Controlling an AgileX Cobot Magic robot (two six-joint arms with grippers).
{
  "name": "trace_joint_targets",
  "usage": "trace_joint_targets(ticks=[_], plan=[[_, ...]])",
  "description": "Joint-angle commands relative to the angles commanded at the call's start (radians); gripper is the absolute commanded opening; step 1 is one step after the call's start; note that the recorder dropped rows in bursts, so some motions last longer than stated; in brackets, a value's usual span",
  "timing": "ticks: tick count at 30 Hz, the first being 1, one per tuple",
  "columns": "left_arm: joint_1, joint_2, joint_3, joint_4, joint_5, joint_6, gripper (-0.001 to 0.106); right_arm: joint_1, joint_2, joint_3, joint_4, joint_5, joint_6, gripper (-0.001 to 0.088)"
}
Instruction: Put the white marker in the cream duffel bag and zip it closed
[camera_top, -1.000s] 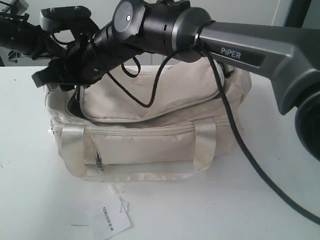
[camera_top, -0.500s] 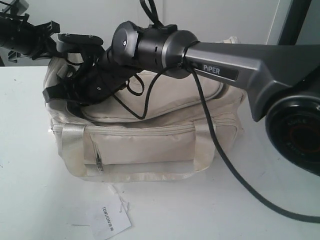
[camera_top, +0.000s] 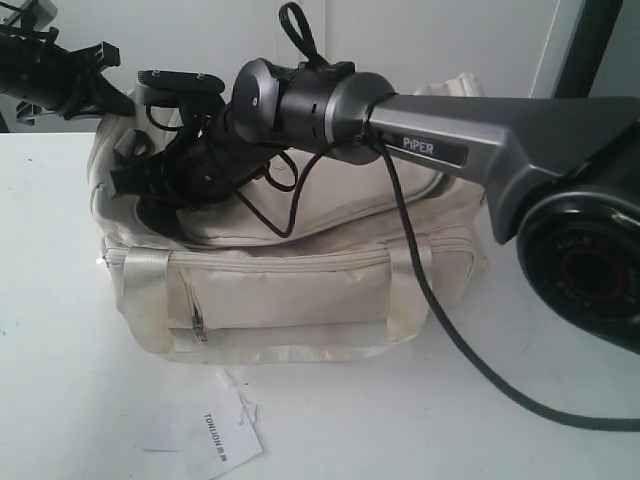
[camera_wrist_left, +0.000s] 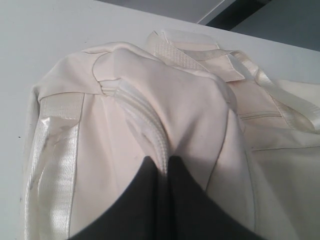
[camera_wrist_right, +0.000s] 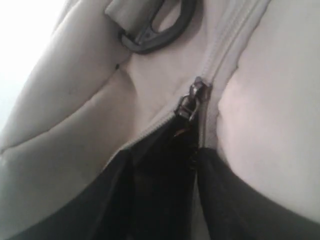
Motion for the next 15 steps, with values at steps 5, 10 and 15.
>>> trace_joint_targets(ticks=[5, 10, 15], plan=[[0.000, 0.000, 0.000, 0.000, -0.002, 0.000, 0.000, 0.004, -0.034, 0.000, 0.037, 0.125, -0.070, 0.0407], [0.000, 0.000, 0.000, 0.000, -0.004, 0.000, 0.000, 0.004, -0.106, 0.000, 0.040, 0.218, -0.152, 0.0343], [0.000, 0.000, 0.000, 0.000, -0.002, 0.000, 0.000, 0.004, -0.119, 0.000, 0.040, 0.157, -0.202, 0.0105]])
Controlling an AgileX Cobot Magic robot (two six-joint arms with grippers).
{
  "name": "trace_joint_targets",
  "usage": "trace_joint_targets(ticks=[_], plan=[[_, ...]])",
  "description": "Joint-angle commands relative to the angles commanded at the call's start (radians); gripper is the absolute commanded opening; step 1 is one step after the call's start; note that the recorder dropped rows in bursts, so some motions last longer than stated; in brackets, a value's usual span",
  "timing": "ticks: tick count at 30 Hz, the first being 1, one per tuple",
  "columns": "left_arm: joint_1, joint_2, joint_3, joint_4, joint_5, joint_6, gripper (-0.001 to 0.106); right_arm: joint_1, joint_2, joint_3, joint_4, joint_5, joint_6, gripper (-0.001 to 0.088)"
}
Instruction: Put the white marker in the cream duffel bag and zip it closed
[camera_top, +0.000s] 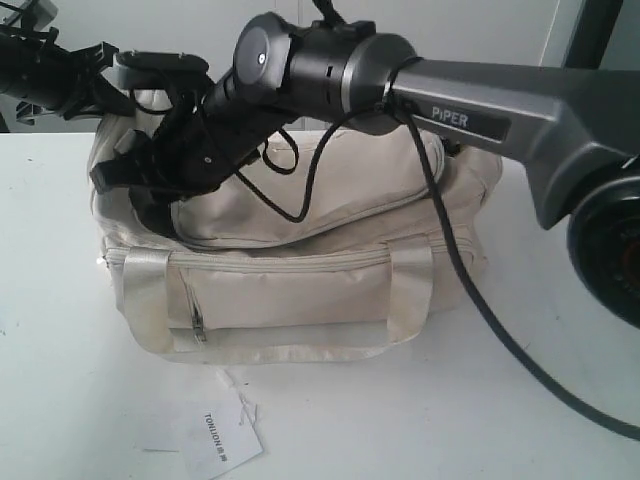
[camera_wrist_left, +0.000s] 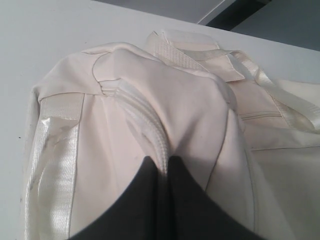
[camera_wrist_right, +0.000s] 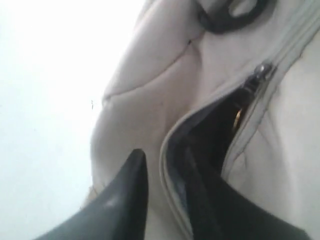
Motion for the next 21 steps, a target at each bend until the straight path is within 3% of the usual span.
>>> trace_joint_targets(ticks=[2, 7, 16, 21], plan=[[0.000, 0.000, 0.000, 0.000, 0.000, 0.000, 0.000, 0.000, 0.018, 0.000, 0.028, -0.014, -0.002, 0.0001], [0.000, 0.000, 0.000, 0.000, 0.000, 0.004, 0.000, 0.000, 0.068, 0.000, 0.107, -0.036, -0.036, 0.0000], [0.000, 0.000, 0.000, 0.000, 0.000, 0.004, 0.000, -0.022, 0.134, 0.000, 0.088, -0.072, -0.032, 0.0000], [0.000, 0.000, 0.000, 0.000, 0.000, 0.004, 0.000, -0.059, 0.143, 0.000, 0.031, -0.118, 0.043, 0.0012]])
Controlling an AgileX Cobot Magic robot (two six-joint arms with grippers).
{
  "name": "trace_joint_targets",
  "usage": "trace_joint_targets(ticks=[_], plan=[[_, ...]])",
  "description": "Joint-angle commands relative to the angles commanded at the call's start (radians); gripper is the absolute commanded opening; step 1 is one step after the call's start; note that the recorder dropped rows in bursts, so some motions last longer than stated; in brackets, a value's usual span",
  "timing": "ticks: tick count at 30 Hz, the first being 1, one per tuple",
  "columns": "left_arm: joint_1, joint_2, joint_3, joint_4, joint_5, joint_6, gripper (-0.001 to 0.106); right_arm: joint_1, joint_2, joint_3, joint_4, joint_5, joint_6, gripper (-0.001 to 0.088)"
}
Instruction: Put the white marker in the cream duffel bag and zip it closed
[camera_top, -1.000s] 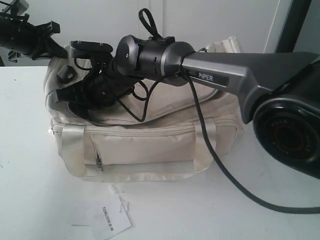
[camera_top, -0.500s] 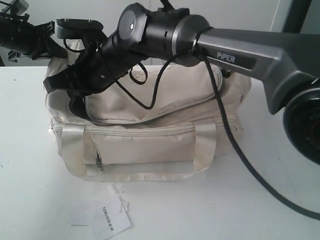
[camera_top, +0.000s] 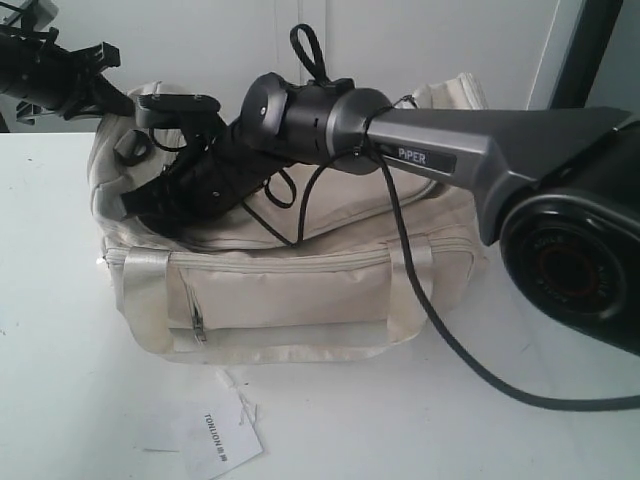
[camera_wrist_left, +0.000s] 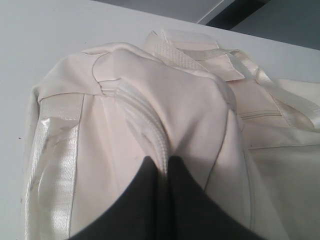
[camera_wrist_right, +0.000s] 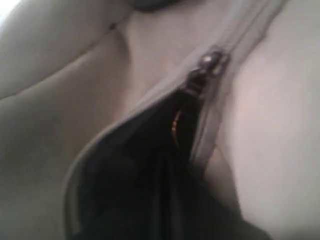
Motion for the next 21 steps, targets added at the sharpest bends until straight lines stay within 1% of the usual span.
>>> trace_joint_targets(ticks=[1, 2, 6, 8, 9, 13, 17, 19, 21], plan=[[0.000, 0.000, 0.000, 0.000, 0.000, 0.000, 0.000, -0.007, 0.000, 0.000, -0.006, -0.004, 0.012, 0.0031], [0.000, 0.000, 0.000, 0.000, -0.002, 0.000, 0.000, -0.013, 0.000, 0.000, -0.006, -0.004, 0.012, 0.0068], [0.000, 0.000, 0.000, 0.000, -0.002, 0.003, 0.000, -0.022, 0.000, 0.000, 0.002, -0.006, 0.012, 0.0286], [0.000, 0.000, 0.000, 0.000, -0.002, 0.003, 0.000, -0.022, 0.000, 0.000, 0.033, -0.006, 0.010, 0.0351], [0.000, 0.000, 0.000, 0.000, -0.002, 0.003, 0.000, -0.022, 0.000, -0.004, 0.050, -0.001, 0.010, 0.0365], [0.000, 0.000, 0.000, 0.000, -0.002, 0.004, 0.000, -0.022, -0.018, -0.024, 0.112, 0.036, 0.010, 0.0366], [0.000, 0.000, 0.000, 0.000, -0.002, 0.004, 0.000, -0.018, -0.074, -0.031, 0.118, 0.113, -0.010, 0.0355], [0.000, 0.000, 0.000, 0.000, -0.002, 0.004, 0.000, -0.017, -0.085, -0.031, 0.118, 0.156, -0.048, 0.0329], [0.000, 0.000, 0.000, 0.000, -0.002, 0.004, 0.000, -0.012, -0.087, -0.031, 0.118, 0.197, -0.084, 0.0257]])
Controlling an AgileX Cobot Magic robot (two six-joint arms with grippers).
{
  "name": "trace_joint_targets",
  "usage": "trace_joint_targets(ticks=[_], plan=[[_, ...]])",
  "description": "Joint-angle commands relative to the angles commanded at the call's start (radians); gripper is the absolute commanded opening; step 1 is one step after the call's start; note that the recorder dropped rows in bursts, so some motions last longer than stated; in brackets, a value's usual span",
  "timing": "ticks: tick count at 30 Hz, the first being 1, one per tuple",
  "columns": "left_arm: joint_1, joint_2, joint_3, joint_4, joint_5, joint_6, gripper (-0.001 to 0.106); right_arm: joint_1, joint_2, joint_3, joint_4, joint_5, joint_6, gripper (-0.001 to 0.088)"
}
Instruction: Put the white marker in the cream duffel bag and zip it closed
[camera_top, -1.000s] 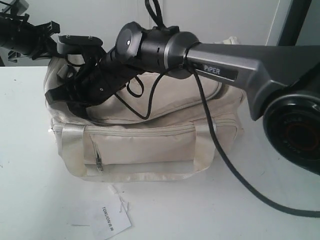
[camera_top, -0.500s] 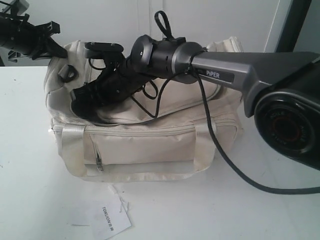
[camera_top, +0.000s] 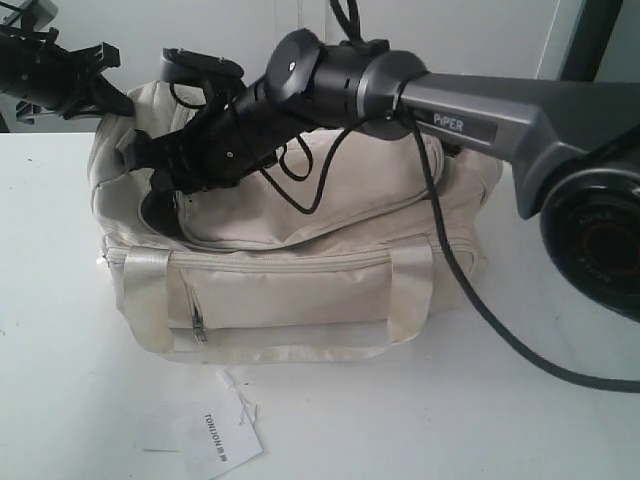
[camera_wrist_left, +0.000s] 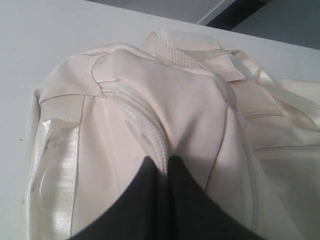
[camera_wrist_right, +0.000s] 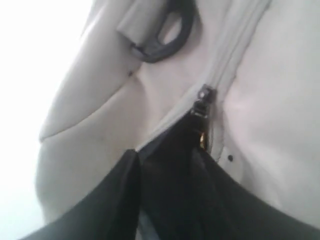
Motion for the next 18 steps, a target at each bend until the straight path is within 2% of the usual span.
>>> trace_joint_targets(ticks=[4, 5, 13, 18], plan=[[0.000, 0.000, 0.000, 0.000, 0.000, 0.000, 0.000, 0.008, 0.023, 0.000, 0.005, -0.017, -0.019, 0.0020], [0.000, 0.000, 0.000, 0.000, 0.000, 0.000, 0.000, 0.010, 0.029, 0.000, 0.005, -0.028, -0.021, 0.0000], [0.000, 0.000, 0.000, 0.000, 0.000, 0.000, 0.000, 0.021, 0.105, 0.000, -0.009, -0.054, -0.026, 0.0000], [0.000, 0.000, 0.000, 0.000, 0.000, 0.000, 0.000, -0.001, 0.133, 0.000, -0.080, -0.159, 0.086, 0.0000]])
